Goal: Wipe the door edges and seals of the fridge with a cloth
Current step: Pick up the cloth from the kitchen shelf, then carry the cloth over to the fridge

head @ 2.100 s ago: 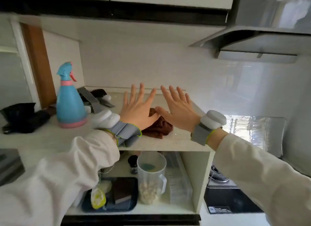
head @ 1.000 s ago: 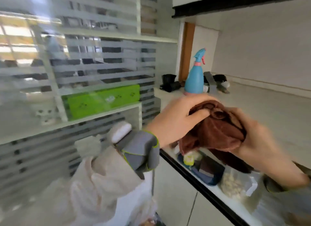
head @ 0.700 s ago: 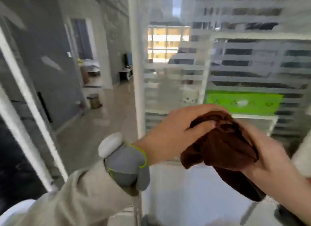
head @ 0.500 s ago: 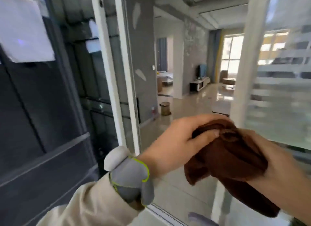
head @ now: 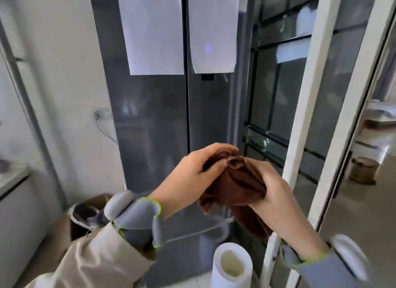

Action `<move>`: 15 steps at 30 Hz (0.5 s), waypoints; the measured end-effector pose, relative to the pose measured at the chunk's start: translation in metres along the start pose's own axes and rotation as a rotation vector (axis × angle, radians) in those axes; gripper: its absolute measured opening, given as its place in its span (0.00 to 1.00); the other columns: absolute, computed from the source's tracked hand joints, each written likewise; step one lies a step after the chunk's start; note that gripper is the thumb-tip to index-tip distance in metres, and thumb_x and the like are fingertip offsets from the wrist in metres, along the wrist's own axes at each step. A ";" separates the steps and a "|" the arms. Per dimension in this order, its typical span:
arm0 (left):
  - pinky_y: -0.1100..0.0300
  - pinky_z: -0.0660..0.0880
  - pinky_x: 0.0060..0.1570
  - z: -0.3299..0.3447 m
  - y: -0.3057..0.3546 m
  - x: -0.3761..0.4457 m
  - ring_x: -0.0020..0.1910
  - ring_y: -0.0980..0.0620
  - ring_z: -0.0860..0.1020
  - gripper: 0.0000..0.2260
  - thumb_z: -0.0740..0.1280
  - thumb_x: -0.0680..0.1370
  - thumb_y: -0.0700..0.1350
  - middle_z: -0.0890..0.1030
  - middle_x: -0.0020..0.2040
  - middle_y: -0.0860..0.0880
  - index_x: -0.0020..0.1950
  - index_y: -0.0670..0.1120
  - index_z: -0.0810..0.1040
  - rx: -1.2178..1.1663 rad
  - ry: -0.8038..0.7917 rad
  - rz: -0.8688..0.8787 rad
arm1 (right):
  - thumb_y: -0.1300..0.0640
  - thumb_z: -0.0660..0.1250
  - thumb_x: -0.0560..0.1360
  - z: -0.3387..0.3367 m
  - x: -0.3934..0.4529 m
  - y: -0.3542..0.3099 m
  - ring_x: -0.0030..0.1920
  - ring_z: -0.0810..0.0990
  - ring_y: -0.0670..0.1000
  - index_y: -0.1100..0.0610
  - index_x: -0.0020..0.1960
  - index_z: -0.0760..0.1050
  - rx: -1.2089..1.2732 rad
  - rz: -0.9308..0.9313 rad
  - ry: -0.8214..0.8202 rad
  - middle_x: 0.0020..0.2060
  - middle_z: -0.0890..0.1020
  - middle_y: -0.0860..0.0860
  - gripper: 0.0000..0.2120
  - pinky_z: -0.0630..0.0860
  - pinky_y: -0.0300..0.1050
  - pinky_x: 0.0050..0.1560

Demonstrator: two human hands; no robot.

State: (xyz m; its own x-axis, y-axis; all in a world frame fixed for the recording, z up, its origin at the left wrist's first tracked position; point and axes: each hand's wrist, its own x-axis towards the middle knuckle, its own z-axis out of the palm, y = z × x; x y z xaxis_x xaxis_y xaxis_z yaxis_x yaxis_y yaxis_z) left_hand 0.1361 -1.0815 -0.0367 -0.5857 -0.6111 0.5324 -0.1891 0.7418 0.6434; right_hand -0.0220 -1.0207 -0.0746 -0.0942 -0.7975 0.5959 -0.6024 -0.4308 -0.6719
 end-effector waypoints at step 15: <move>0.71 0.69 0.23 0.069 -0.280 0.148 0.19 0.58 0.72 0.15 0.59 0.80 0.44 0.73 0.21 0.51 0.34 0.44 0.69 -0.878 1.127 -0.975 | 0.56 0.58 0.80 0.170 0.208 0.245 0.44 0.84 0.53 0.62 0.56 0.78 1.286 1.074 -0.290 0.46 0.84 0.57 0.14 0.81 0.44 0.43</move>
State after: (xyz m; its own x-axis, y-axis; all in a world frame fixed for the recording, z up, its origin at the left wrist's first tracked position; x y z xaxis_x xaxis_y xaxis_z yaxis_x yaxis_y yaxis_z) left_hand 0.0479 -1.3607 -0.1754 0.3414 -0.8689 -0.3583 0.5653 -0.1147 0.8168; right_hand -0.0542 -1.3635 -0.1900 0.2234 -0.9184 -0.3264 0.6289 0.3917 -0.6716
